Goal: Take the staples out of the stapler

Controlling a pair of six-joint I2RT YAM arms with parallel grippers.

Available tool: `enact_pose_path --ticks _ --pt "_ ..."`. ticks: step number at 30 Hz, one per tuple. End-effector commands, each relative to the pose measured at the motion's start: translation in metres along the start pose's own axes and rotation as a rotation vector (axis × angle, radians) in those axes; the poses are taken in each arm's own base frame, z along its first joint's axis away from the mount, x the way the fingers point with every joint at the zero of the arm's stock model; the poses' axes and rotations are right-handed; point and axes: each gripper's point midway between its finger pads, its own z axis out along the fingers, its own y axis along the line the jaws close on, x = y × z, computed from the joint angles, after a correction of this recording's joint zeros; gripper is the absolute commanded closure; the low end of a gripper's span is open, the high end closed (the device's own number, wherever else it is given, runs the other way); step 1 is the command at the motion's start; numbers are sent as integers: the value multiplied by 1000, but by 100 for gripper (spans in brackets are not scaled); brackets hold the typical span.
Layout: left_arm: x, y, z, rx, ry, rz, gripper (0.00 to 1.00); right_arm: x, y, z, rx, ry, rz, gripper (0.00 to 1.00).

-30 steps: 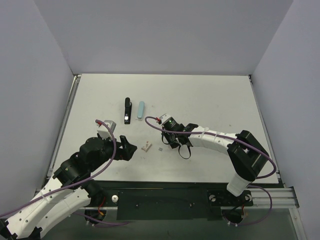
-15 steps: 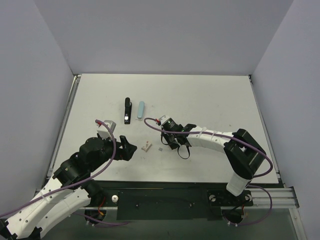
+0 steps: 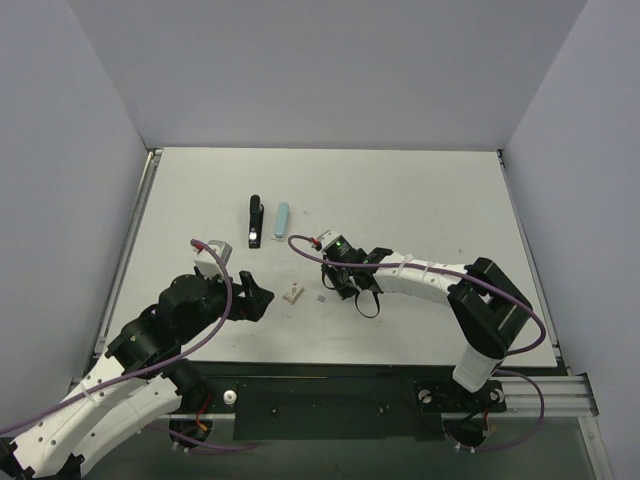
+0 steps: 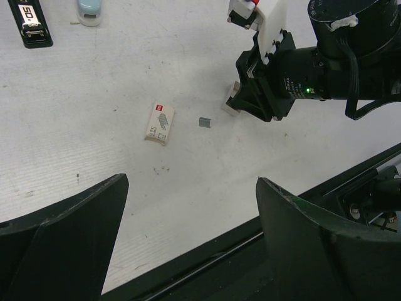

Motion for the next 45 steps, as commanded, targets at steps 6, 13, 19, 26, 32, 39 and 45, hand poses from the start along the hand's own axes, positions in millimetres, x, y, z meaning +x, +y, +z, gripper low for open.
enact_pose_path --ticks 6,13,19,26,32,39,45 --pt "-16 -12 -5 36 -36 2 6 -7 0 -10 -1 -27 9 79" --pt "-17 -11 -5 33 -35 3 6 -23 7 -32 -30 -96 33 75" --pt "-20 -11 -8 27 -39 6 6 -31 32 -47 -93 -129 -23 70" --pt "-26 -10 -16 18 -52 12 6 -25 61 -47 -200 -93 -148 60" --pt "-26 -9 -16 13 -53 16 6 -31 72 -40 -236 -88 -220 57" --pt "-23 -7 -15 11 -49 20 6 -34 80 -28 -278 -92 -304 57" --pt "-22 -6 -17 11 -52 19 6 -36 81 -17 -287 -82 -312 57"
